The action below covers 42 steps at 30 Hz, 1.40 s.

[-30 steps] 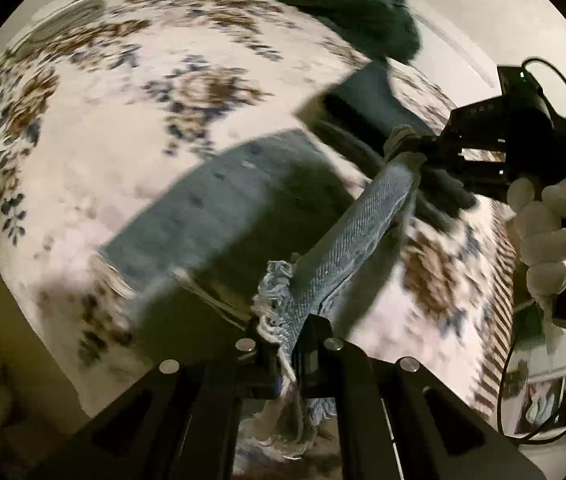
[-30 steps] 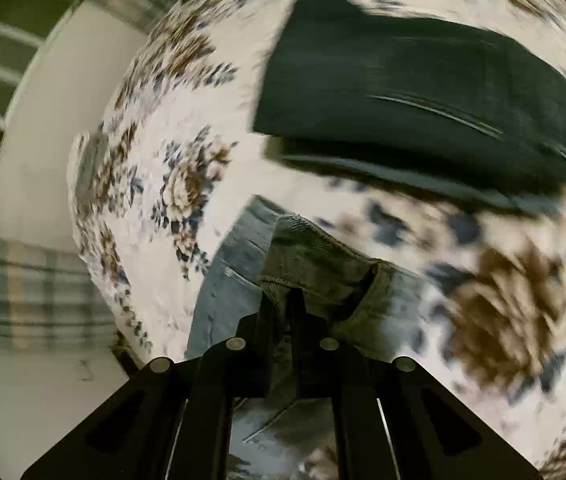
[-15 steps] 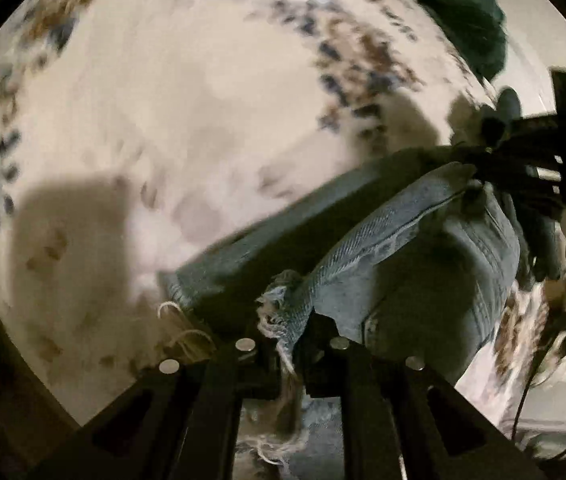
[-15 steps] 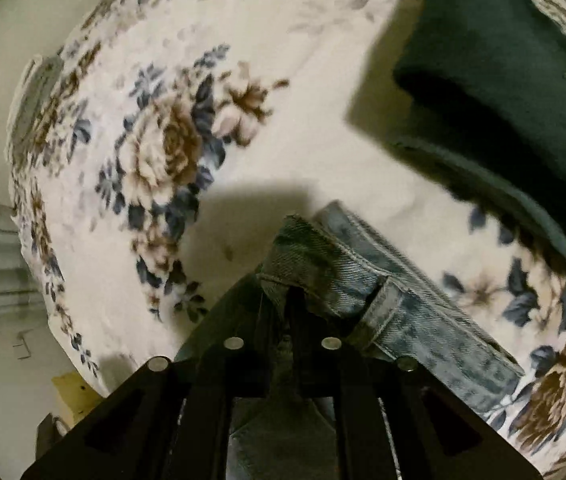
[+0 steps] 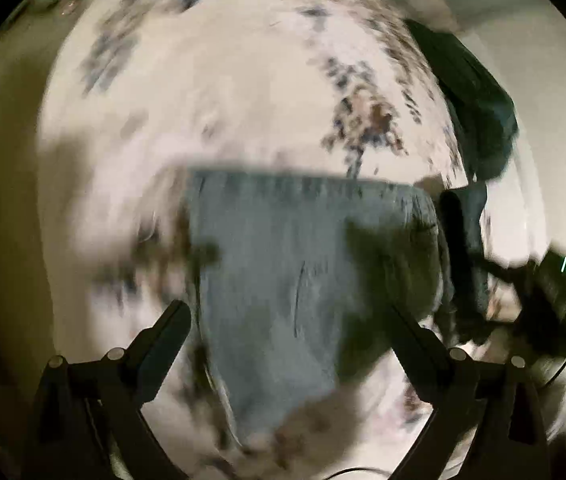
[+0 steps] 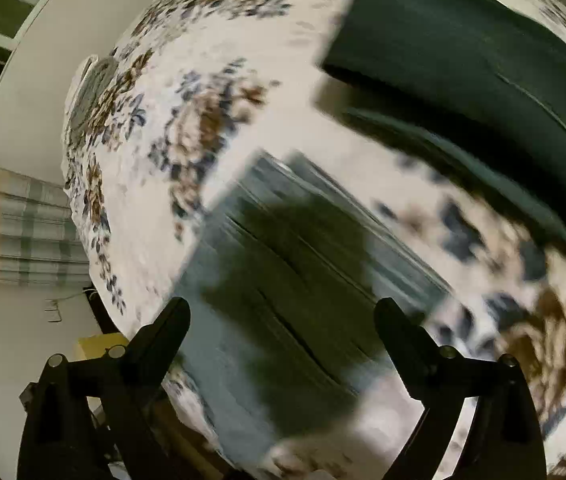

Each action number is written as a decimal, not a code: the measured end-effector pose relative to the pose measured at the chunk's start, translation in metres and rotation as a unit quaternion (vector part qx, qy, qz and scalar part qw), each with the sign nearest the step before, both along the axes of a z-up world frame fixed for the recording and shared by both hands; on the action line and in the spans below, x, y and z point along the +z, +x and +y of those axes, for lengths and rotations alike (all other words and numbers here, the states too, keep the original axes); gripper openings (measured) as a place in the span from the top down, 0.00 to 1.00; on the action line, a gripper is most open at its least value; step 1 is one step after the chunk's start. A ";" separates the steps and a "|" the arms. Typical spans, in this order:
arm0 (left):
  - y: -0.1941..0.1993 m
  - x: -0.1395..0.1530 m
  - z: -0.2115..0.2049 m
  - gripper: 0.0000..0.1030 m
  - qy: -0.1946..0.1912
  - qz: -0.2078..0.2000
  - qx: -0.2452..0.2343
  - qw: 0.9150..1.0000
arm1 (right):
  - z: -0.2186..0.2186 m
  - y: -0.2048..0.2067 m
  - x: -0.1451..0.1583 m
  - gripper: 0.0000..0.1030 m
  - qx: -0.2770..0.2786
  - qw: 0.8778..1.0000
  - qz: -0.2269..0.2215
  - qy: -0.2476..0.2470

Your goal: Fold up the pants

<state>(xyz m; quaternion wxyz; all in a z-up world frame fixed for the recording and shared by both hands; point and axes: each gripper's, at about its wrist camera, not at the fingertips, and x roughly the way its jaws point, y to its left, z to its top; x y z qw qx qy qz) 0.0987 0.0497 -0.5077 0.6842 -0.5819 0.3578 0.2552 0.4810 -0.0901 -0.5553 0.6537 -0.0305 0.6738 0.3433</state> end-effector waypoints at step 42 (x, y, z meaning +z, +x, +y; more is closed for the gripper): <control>-0.033 -0.101 -0.088 0.58 -0.164 -0.135 0.320 0.923 | -0.124 -0.025 -0.114 0.46 -0.064 0.969 0.195 0.139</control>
